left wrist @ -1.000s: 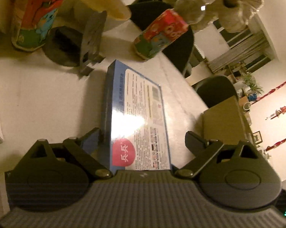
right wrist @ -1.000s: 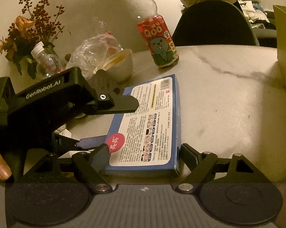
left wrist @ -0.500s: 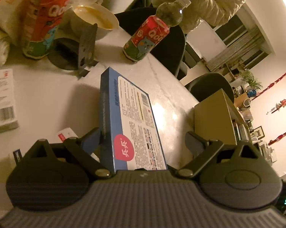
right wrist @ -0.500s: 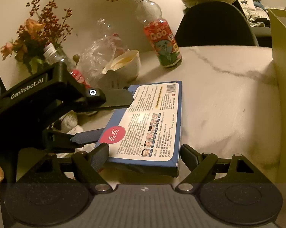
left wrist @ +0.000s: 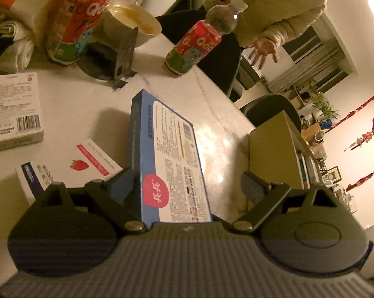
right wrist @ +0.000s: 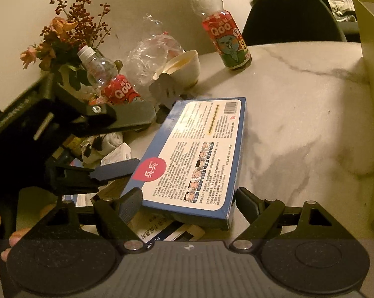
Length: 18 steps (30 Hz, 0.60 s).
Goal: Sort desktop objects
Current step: 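Lift the blue-edged box with the left gripper, turning it upright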
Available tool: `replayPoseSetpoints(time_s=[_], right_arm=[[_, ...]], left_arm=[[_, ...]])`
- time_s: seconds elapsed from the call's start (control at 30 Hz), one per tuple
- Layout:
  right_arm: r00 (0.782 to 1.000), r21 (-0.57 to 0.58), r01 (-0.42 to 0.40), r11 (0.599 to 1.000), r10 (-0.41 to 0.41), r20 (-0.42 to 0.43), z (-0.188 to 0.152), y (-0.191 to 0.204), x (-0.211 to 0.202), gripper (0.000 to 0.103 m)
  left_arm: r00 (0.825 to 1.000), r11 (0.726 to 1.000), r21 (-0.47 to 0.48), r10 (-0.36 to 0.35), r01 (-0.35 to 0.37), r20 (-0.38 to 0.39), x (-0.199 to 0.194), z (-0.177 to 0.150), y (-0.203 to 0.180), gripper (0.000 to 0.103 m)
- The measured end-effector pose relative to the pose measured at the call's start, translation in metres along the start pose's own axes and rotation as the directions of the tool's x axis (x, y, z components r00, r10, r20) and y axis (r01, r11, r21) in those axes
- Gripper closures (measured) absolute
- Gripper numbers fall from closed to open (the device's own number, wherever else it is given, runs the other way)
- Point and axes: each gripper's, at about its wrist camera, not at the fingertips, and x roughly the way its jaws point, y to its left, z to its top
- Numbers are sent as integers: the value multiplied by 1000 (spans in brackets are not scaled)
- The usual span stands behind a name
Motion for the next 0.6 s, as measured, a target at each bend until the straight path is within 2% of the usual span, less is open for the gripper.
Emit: replayPoseSetpoints(time_s=[0.17, 0.3, 0.4, 0.47, 0.5, 0.6], right_arm=[[1000, -15, -20, 1000, 21, 5, 1, 0, -1, 22], [999, -9, -29, 1000, 29, -14, 0, -1, 4, 24], [998, 8, -44, 999, 44, -40, -3, -2, 8, 27], [997, 20, -55, 998, 56, -52, -6, -3, 11, 29], [997, 23, -58, 998, 59, -55, -7, -3, 13, 29], [997, 17, -62, 998, 62, -54, -8, -2, 14, 30]], left_arm=[[1000, 1000, -1, 21, -21, -24, 11, 14, 4, 12], [996, 997, 36, 64, -62, -58, 27, 23, 3, 13], [990, 996, 48, 81, -76, -113, 42, 30, 5, 15], [985, 996, 35, 81, -77, -153, 52, 32, 10, 20], [985, 995, 52, 95, -88, -147, 54, 33, 9, 21], [981, 993, 51, 112, -105, -156, 54, 34, 8, 34]])
